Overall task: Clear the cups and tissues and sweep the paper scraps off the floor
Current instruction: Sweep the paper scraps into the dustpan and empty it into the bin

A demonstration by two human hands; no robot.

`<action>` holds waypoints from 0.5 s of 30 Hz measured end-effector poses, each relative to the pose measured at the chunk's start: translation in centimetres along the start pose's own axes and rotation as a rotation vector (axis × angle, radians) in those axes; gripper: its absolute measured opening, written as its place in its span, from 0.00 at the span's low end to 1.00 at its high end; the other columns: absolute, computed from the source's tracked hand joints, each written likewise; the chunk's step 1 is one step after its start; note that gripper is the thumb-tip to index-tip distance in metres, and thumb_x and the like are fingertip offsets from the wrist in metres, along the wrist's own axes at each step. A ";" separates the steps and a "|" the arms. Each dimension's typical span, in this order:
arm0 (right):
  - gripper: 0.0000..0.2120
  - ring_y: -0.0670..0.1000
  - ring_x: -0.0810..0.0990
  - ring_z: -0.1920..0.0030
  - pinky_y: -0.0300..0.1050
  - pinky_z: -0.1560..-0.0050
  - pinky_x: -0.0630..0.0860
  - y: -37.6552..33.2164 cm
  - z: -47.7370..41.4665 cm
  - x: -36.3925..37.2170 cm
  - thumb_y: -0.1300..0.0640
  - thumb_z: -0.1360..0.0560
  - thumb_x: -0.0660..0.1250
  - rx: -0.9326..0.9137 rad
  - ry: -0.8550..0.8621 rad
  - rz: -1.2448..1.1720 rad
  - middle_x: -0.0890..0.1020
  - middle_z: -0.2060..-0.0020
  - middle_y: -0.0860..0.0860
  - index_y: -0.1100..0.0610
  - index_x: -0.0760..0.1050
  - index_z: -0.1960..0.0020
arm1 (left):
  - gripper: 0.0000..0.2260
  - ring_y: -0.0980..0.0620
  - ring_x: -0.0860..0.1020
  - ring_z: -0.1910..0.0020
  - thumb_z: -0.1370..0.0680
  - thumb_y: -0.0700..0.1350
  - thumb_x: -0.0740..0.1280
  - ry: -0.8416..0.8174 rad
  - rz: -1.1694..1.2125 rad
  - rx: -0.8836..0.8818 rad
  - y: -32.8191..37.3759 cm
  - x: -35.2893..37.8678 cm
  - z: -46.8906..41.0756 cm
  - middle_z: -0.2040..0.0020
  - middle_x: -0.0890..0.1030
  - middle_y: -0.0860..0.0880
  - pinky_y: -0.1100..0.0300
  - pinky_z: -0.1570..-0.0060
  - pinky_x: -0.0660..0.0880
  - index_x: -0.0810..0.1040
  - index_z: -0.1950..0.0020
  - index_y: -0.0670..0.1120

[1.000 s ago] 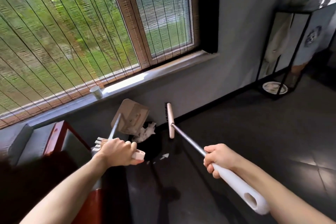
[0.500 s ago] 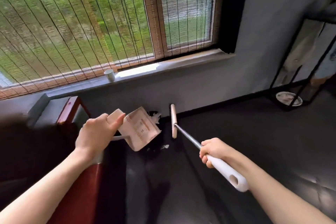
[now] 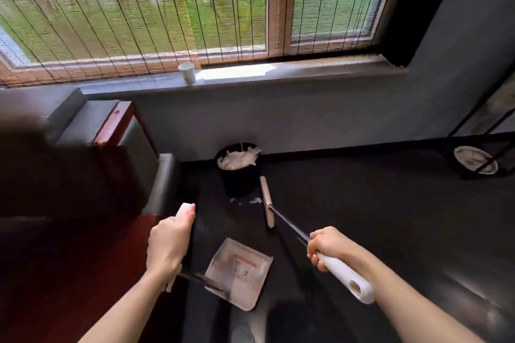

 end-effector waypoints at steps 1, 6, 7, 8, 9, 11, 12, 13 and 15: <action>0.10 0.48 0.69 0.80 0.34 0.81 0.64 -0.1 -0.9 0.1 0.74 0.28 0.56 0.011 -0.003 0.017 0.71 0.71 0.56 0.62 0.68 0.64 | 0.29 0.40 0.78 0.65 0.30 0.71 0.55 -0.005 0.001 -0.003 -0.2 0.7 -0.4 0.69 0.80 0.44 0.48 0.59 0.75 0.74 0.74 0.48; 0.09 0.49 0.69 0.78 0.35 0.78 0.66 -1.2 -5.4 0.7 0.73 0.30 0.57 0.056 -0.021 0.113 0.71 0.70 0.57 0.61 0.68 0.61 | 0.30 0.43 0.78 0.72 0.29 0.68 0.56 -0.058 0.132 -0.103 -1.1 4.9 -2.1 0.76 0.77 0.45 0.47 0.63 0.76 0.72 0.76 0.44; 0.08 0.50 0.70 0.78 0.36 0.78 0.66 -1.5 -6.2 0.7 0.73 0.31 0.57 0.055 -0.025 0.151 0.71 0.70 0.57 0.61 0.69 0.59 | 0.29 0.45 0.77 0.75 0.28 0.67 0.56 -0.082 0.148 -0.110 -1.1 5.8 -2.5 0.77 0.77 0.45 0.48 0.67 0.76 0.72 0.75 0.44; 0.08 0.50 0.70 0.78 0.36 0.77 0.67 -2.0 -6.8 0.8 0.72 0.32 0.58 0.054 -0.030 0.207 0.71 0.70 0.57 0.62 0.69 0.57 | 0.28 0.46 0.76 0.77 0.29 0.67 0.56 -0.096 0.165 -0.114 -1.1 6.6 -2.9 0.77 0.77 0.46 0.50 0.70 0.75 0.73 0.72 0.44; 0.09 0.49 0.71 0.78 0.37 0.77 0.68 -2.5 -7.4 0.8 0.71 0.32 0.58 0.053 -0.039 0.274 0.72 0.69 0.57 0.62 0.70 0.55 | 0.27 0.47 0.76 0.78 0.29 0.67 0.57 -0.105 0.183 -0.116 -0.9 7.2 -3.4 0.75 0.77 0.46 0.51 0.74 0.75 0.73 0.68 0.43; 0.13 0.49 0.72 0.79 0.38 0.77 0.69 -3.8 -8.4 0.9 0.68 0.34 0.59 0.041 -0.055 0.419 0.73 0.70 0.57 0.62 0.72 0.51 | 0.21 0.46 0.76 0.76 0.28 0.67 0.56 -0.118 0.183 -0.098 -0.4 8.1 -4.7 0.70 0.78 0.46 0.50 0.74 0.74 0.72 0.63 0.50; 0.14 0.49 0.72 0.80 0.39 0.77 0.70 -4.7 -9.0 0.9 0.66 0.36 0.58 0.026 -0.056 0.484 0.74 0.71 0.56 0.62 0.72 0.51 | 0.19 0.45 0.77 0.74 0.28 0.67 0.56 -0.127 0.168 -0.080 -0.1 8.6 -5.4 0.69 0.78 0.46 0.47 0.71 0.75 0.72 0.62 0.53; 0.14 0.50 0.72 0.80 0.39 0.76 0.71 -5.7 -9.7 0.7 0.65 0.37 0.57 0.006 -0.055 0.547 0.75 0.73 0.56 0.61 0.73 0.52 | 0.16 0.45 0.77 0.73 0.27 0.67 0.56 -0.140 0.151 -0.063 0.4 9.0 -6.0 0.69 0.78 0.47 0.45 0.69 0.76 0.72 0.60 0.55; 0.15 0.51 0.73 0.79 0.42 0.75 0.73 -8.2 -11.6 0.3 0.63 0.39 0.56 -0.028 -0.057 0.693 0.76 0.74 0.55 0.59 0.75 0.54 | 0.13 0.47 0.77 0.74 0.28 0.67 0.55 -0.149 0.140 -0.043 1.5 10.0 -7.3 0.70 0.78 0.48 0.44 0.68 0.77 0.72 0.55 0.61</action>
Point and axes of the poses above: each hand's wrist, its own z-axis away from the middle knuckle, its own x-axis out of the palm, y = z × x, the point moved 7 cm from there along -z, towards the middle knuckle
